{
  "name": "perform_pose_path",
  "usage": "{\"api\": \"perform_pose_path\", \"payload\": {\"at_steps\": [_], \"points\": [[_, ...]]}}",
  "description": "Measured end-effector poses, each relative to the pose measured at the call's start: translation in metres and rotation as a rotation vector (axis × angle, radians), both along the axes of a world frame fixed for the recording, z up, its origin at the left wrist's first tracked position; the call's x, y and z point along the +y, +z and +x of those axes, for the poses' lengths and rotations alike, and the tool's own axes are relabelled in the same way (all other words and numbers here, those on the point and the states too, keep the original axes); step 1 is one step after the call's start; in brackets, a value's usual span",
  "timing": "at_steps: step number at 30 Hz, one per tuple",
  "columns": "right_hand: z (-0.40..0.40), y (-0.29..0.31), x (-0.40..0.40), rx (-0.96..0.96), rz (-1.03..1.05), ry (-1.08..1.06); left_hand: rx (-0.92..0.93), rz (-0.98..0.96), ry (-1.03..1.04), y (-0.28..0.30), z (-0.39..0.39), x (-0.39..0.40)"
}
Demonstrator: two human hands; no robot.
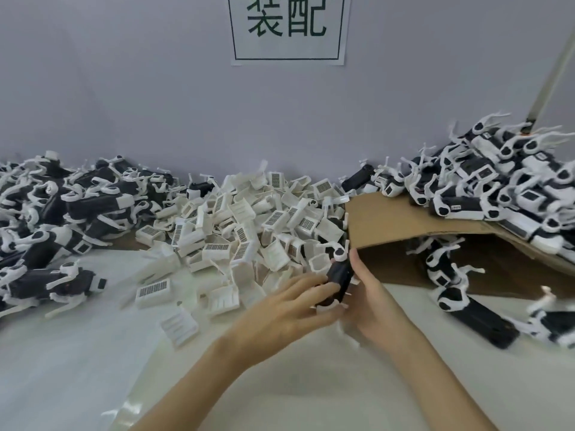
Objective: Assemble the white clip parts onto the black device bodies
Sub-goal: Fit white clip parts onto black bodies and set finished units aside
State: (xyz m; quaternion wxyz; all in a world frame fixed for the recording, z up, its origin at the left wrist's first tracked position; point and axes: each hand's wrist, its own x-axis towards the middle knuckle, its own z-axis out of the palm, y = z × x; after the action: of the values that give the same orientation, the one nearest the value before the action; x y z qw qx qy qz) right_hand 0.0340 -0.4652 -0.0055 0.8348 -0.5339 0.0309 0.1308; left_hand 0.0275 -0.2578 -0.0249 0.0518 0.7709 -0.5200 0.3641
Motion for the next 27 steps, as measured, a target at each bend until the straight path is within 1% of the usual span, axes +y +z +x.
{"api": "perform_pose_path", "payload": {"at_steps": [3, 5, 6, 9, 11, 12, 14, 16, 18, 19, 21, 24, 25, 27], "points": [[0.002, -0.003, 0.001, 0.000, -0.082, -0.154, -0.002, 0.040, -0.012, -0.006, 0.004, 0.008], [0.001, -0.003, 0.007, 0.012, -0.045, -0.222, 0.055, -0.039, 0.011, -0.005, 0.003, 0.011], [0.002, -0.004, 0.010, 0.021, 0.009, -0.245, 0.139, -0.129, 0.030, -0.005, 0.000, 0.011], [-0.002, 0.000, 0.015, 0.039, 0.236, -0.237, 0.529, -0.566, 0.128, -0.001, -0.011, 0.007], [-0.007, 0.005, 0.016, 0.019, 0.342, -0.201, 0.774, -0.791, 0.206, 0.001, -0.018, 0.003], [-0.009, 0.008, 0.019, -0.005, 0.373, -0.183, 0.913, -0.863, 0.224, 0.004, -0.021, 0.001], [-0.013, 0.009, 0.027, -0.052, 0.392, -0.138, 1.144, -0.941, 0.210, 0.008, -0.024, -0.002], [-0.014, 0.010, 0.034, -0.072, 0.368, -0.096, 1.331, -1.017, 0.137, 0.012, -0.023, -0.003], [-0.013, 0.014, 0.036, -0.076, 0.345, -0.084, 1.492, -1.125, 0.020, 0.017, -0.023, 0.000], [-0.012, 0.016, 0.036, -0.081, 0.322, -0.085, 1.539, -1.164, -0.026, 0.018, -0.023, 0.002], [-0.010, 0.018, 0.034, -0.091, 0.224, -0.079, 1.568, -1.190, -0.017, 0.018, -0.022, 0.005], [-0.008, 0.018, 0.031, -0.096, 0.009, -0.036, 1.526, -1.164, 0.072, 0.018, -0.019, 0.008], [-0.008, 0.017, 0.030, -0.090, -0.036, -0.027, 1.505, -1.155, 0.083, 0.018, -0.018, 0.009], [-0.010, 0.012, 0.027, -0.080, -0.050, -0.023, 1.447, -1.116, 0.111, 0.019, -0.017, 0.010]]}}
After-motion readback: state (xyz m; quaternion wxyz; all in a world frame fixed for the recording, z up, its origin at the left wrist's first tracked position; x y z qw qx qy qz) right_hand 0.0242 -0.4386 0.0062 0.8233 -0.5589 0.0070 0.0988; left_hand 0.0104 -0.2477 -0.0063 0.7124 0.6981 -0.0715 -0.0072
